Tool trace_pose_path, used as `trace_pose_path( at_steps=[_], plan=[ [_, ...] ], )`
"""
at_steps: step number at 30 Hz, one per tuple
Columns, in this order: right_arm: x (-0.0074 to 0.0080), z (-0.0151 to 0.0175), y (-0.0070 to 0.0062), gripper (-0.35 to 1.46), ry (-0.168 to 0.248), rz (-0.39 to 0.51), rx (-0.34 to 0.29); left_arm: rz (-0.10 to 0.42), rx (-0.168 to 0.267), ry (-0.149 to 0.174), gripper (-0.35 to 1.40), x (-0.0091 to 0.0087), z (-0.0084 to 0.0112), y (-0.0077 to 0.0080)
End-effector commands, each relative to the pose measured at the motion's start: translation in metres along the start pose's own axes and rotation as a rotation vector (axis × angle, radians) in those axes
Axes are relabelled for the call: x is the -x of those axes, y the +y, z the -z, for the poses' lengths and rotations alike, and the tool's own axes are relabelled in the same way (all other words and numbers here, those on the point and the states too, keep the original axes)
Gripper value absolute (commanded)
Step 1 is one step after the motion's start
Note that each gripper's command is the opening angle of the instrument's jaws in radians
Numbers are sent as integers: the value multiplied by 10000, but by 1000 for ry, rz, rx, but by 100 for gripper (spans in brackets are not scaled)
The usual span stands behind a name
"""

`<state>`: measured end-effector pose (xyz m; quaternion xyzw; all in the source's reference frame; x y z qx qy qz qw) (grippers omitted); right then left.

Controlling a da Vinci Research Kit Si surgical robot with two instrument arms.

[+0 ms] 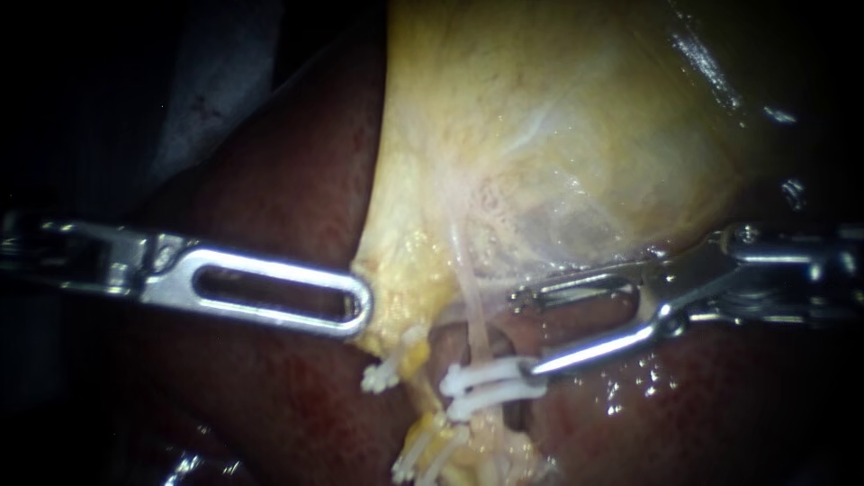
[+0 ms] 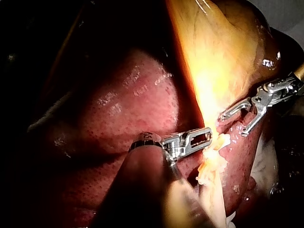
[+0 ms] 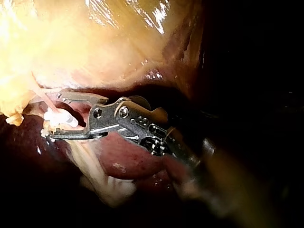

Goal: Going back second clip right tube

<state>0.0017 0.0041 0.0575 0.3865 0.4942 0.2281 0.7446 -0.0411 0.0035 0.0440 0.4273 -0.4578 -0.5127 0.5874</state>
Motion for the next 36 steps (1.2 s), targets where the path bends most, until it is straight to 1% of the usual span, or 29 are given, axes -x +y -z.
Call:
trace_pose_path(
  at_steps=[1,3,7,9,14,20,30,36],
  plan=[
    [-1,4,-2,51,2,3,3,0,-1,0,-35,0,0,0],
    [-4,9,-4,51,5,13,7,0,-1,0,-35,0,0,0],
    [-15,24,-8,53,13,59,21,0,-1,0,-35,0,0,0],
    [-21,31,-9,54,19,91,35,0,-1,0,-35,0,0,0],
    [-32,54,-11,57,32,137,71,0,0,0,-35,0,-1,0],
    [-37,70,-12,60,41,178,102,-1,1,-1,-35,-1,-3,1],
    [-38,69,-14,60,43,181,110,-4,3,-1,-35,-4,-10,6],
    [-38,66,-15,60,43,181,111,-10,3,2,-35,-9,-23,14]
  ],
)
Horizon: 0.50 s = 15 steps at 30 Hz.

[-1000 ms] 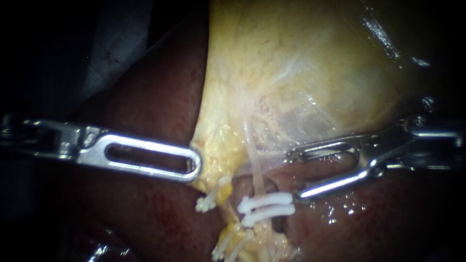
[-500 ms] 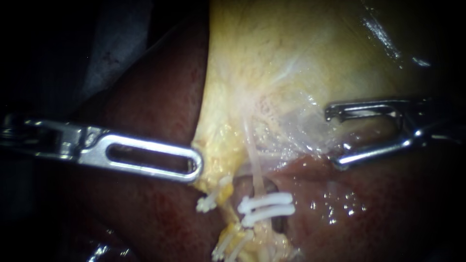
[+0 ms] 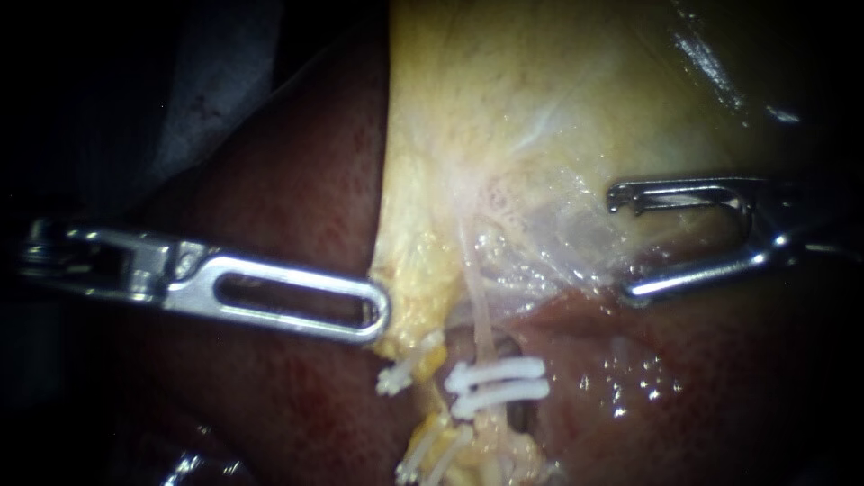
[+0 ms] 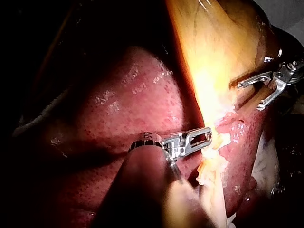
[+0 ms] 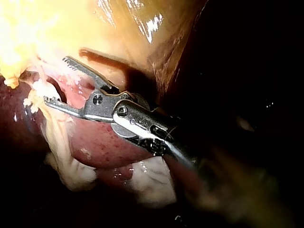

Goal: Going back second clip right tube

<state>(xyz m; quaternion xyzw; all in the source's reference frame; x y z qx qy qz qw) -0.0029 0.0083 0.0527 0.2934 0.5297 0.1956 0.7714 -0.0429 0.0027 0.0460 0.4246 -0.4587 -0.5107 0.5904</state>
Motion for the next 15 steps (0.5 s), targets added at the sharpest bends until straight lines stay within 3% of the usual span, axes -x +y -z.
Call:
trace_pose_path(
  at_steps=[1,11,15],
  plan=[
    [1,-1,0,60,0,0,0,-3,0,3,-35,-1,-3,1],
    [3,-11,-4,60,0,2,5,-24,0,35,-35,-23,-45,21],
    [4,-12,-5,60,0,3,3,-27,-1,37,-35,-24,-52,24]
  ],
)
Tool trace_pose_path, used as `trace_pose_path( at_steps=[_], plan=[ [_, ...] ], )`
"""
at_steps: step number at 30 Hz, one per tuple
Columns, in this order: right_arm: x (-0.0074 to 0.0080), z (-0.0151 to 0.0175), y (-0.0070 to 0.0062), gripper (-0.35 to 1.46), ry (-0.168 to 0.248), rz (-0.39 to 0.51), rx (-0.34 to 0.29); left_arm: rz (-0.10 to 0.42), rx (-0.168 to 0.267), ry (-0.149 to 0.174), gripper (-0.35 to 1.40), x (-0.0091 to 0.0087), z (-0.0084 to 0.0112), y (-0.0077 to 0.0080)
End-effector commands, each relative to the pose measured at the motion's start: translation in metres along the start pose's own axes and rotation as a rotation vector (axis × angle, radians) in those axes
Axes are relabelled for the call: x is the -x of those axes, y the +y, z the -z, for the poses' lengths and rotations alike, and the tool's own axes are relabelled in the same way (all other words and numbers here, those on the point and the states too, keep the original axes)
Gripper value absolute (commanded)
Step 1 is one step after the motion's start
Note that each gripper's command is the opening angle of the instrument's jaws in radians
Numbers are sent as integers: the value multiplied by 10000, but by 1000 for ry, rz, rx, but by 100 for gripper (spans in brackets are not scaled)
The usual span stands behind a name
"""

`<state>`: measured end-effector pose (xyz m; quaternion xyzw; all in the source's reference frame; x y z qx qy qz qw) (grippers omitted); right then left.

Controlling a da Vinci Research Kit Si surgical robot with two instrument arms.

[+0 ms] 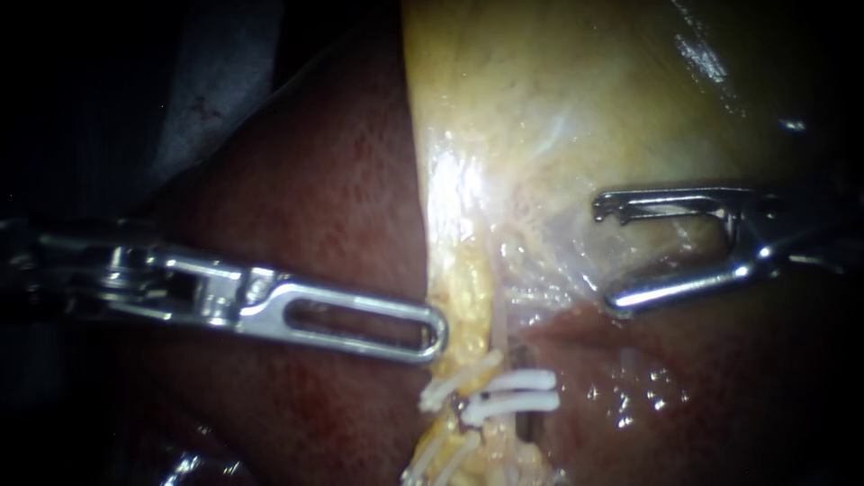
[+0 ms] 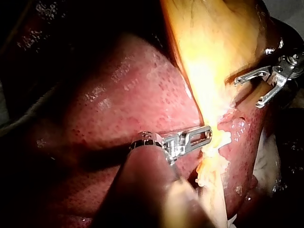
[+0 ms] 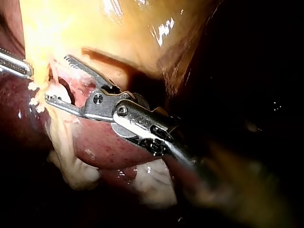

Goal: Going back second clip right tube

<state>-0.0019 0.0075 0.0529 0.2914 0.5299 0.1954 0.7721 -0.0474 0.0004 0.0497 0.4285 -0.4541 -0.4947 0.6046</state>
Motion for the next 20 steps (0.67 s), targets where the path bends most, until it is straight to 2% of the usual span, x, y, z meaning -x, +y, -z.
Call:
trace_pose_path(
  at_steps=[1,20],
  plan=[
    [0,0,0,60,-1,0,0,-1,2,1,-35,1,-1,0],
    [1,-2,-1,60,-1,1,1,-1,0,3,-35,2,-1,0]
  ],
)
